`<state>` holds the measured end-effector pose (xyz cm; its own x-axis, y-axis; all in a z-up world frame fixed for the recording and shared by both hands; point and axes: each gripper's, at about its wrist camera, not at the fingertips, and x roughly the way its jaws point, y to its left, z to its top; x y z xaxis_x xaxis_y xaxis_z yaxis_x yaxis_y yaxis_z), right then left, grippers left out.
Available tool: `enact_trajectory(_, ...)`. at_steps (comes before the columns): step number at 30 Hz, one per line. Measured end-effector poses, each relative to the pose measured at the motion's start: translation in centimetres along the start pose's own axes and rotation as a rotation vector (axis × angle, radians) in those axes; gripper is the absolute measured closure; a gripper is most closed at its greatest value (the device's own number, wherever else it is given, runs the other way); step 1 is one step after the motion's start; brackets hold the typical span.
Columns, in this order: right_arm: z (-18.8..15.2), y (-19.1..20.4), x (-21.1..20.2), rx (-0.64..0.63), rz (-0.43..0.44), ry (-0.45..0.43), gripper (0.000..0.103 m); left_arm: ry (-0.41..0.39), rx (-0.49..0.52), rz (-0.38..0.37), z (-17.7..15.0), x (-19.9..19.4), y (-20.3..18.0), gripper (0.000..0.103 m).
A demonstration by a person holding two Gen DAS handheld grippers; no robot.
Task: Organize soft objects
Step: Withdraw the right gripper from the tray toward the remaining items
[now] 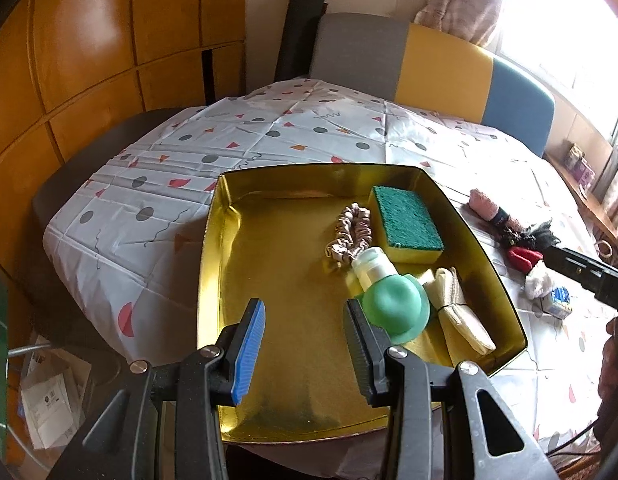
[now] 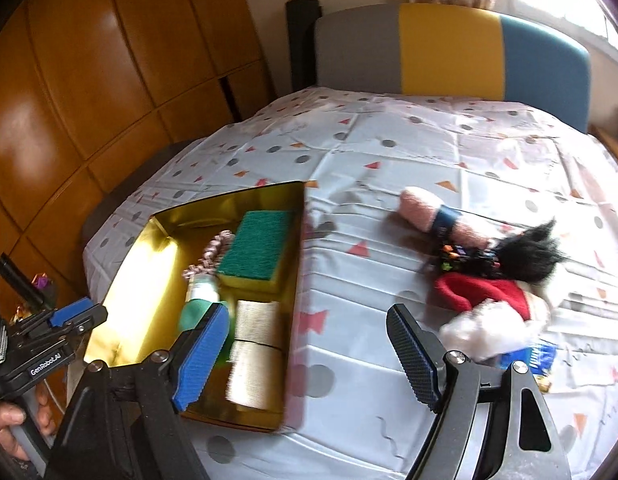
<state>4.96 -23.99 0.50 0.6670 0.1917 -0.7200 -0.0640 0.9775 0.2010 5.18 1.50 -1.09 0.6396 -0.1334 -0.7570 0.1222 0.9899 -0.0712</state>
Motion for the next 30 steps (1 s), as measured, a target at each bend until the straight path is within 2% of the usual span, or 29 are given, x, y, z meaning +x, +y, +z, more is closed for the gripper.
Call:
enact_trajectory(11, -0.2, -6.9, -2.9, 0.101, -0.111, -0.043, 0.015, 0.009, 0.078, -0.020, 0.0, 0.0, -2.7, 0.063)
enact_trajectory(20, -2.6, -17.7, -4.2, 0.349, -0.275, -0.069, 0.014, 0.026, 0.160, -0.053, 0.5, 0.3, -6.0, 0.062)
enact_trajectory(24, -3.9, -21.9, -4.8, 0.528, -0.300, -0.080, 0.014, 0.031, 0.194, -0.072, 1.1, 0.6, -7.9, 0.062)
enact_trajectory(30, -4.6, -23.9, -5.8, 0.651, -0.283, -0.114, 0.013, 0.033, 0.254, -0.130, 2.2, 1.1, -11.4, 0.062)
